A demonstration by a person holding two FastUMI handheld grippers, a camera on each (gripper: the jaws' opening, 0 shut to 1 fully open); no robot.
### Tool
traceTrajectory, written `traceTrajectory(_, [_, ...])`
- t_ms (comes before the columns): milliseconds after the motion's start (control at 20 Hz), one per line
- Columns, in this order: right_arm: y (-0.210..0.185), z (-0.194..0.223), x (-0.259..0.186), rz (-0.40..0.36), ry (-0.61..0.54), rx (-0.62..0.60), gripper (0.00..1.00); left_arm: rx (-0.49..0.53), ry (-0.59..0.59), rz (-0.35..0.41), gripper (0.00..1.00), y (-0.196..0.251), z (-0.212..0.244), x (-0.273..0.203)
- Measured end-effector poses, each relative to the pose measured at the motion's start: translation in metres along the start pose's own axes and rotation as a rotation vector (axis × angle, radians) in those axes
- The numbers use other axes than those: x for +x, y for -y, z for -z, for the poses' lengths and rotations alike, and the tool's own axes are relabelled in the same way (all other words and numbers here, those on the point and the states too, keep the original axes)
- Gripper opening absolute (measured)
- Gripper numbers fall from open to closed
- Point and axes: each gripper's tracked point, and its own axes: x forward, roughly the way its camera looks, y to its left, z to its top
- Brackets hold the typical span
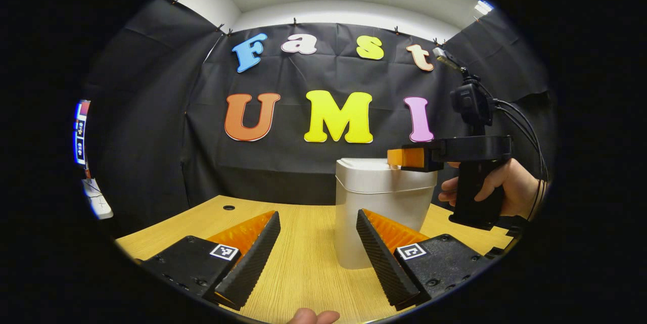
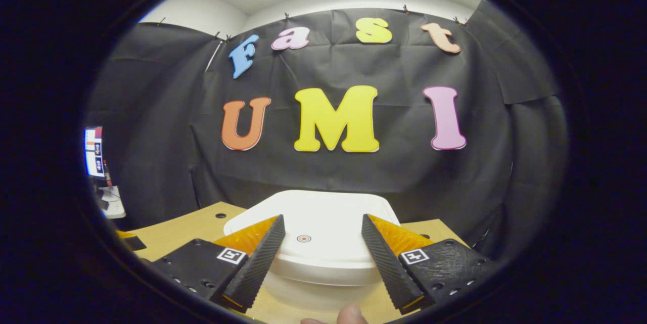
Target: Press the lid of the desktop garbage bin to open it, pick up the crumpled paper on the desktop and throw it into the bin, then pick up the pop can on the desktop and drop it into the bin, and finally close the garbage bin lid.
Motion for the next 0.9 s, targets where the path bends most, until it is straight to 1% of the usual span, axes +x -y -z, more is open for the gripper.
traceTrajectory(200, [0.010,-0.025,-0.011,0.005,0.090,-0.007,0.96,0.001,0.008,-0.014,0.98,0.003,-0.007,0.006])
traceTrajectory(450, [0.045,-0.039,-0.037,0.038,0.158,-0.004,0.95,0.028,0.039,-0.021,0.97,0.011,-0.022,0.012])
traceTrajectory(550, [0.061,-0.035,-0.052,0.061,0.179,-0.015,0.95,0.036,0.054,-0.025,0.97,0.018,-0.026,0.014])
traceTrajectory(700, [0.076,-0.014,-0.071,0.078,0.196,-0.019,0.95,0.050,0.054,-0.031,0.97,0.029,-0.031,0.021])
traceTrajectory(900, [0.088,0.013,-0.090,0.098,0.194,0.016,0.95,0.081,0.045,-0.038,0.97,0.047,-0.034,0.023])
